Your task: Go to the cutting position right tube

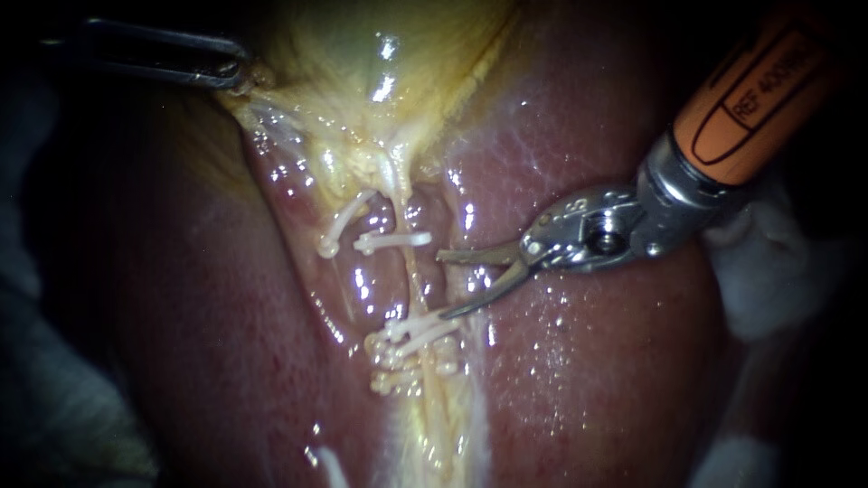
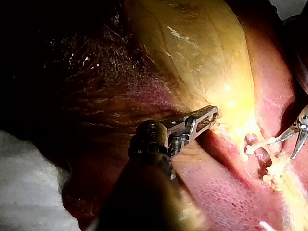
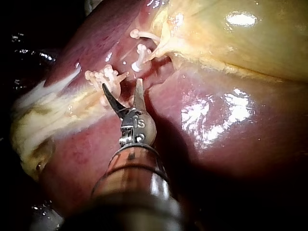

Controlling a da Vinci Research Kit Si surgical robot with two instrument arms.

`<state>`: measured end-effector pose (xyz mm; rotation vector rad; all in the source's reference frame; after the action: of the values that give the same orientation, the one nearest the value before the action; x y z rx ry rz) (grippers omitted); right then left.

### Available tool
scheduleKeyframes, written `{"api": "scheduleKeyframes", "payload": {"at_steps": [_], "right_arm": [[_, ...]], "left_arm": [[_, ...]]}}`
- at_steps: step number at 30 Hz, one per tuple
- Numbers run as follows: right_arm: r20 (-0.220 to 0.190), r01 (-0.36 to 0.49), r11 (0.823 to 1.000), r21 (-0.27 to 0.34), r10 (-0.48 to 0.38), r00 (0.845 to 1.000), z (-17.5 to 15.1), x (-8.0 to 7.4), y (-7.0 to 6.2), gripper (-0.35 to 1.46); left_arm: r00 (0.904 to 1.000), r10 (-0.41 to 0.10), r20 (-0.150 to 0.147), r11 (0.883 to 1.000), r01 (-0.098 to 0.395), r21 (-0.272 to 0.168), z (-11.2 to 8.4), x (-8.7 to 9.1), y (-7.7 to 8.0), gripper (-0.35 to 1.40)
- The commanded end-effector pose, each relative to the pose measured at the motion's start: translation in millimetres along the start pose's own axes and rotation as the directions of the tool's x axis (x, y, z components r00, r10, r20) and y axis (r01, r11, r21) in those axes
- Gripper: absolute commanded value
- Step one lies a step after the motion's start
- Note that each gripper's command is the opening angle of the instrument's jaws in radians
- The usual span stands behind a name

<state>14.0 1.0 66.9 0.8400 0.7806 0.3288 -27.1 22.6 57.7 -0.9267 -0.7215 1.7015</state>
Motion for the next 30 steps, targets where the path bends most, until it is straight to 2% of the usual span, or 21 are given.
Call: {"api": "scheduleKeyframes", "payload": {"at_steps": [1,7,14,21,26,30], "right_arm": [[0.002,-0.009,1.0,0.007,0.009,1.0,0.5,-0.1,0.2,1.28],[-0.021,-0.015,0.999,0.031,0.015,1.0,3.1,0.0,1.0,1.28],[-0.112,-0.032,0.996,0.081,0.041,0.993,5.3,1.6,1.4,1.3],[-0.163,-0.035,0.994,0.101,0.051,0.985,7.0,2.9,1.6,1.35],[-0.182,-0.035,0.993,0.114,0.056,0.982,7.6,3.1,1.1,1.38],[-0.212,-0.031,0.989,0.145,0.062,0.975,7.3,3.6,-0.1,1.38]], "left_arm": [[1.0,0.0,0.0,1.0,0.0,0.0,0.0,0.0,0.0,-0.35],[1.0,0.0,0.0,1.0,0.0,0.0,0.0,0.0,0.0,-0.35],[1.0,0.0,0.0,1.0,0.0,0.0,0.0,0.0,0.0,-0.35],[1.0,0.0,0.0,1.0,0.0,0.001,0.1,0.0,0.0,-0.35],[1.0,0.0,0.0,1.0,0.0,0.001,0.1,0.0,0.0,-0.35],[1.0,0.0,0.0,1.0,0.0,0.0,0.1,0.0,0.0,-0.35]]}}
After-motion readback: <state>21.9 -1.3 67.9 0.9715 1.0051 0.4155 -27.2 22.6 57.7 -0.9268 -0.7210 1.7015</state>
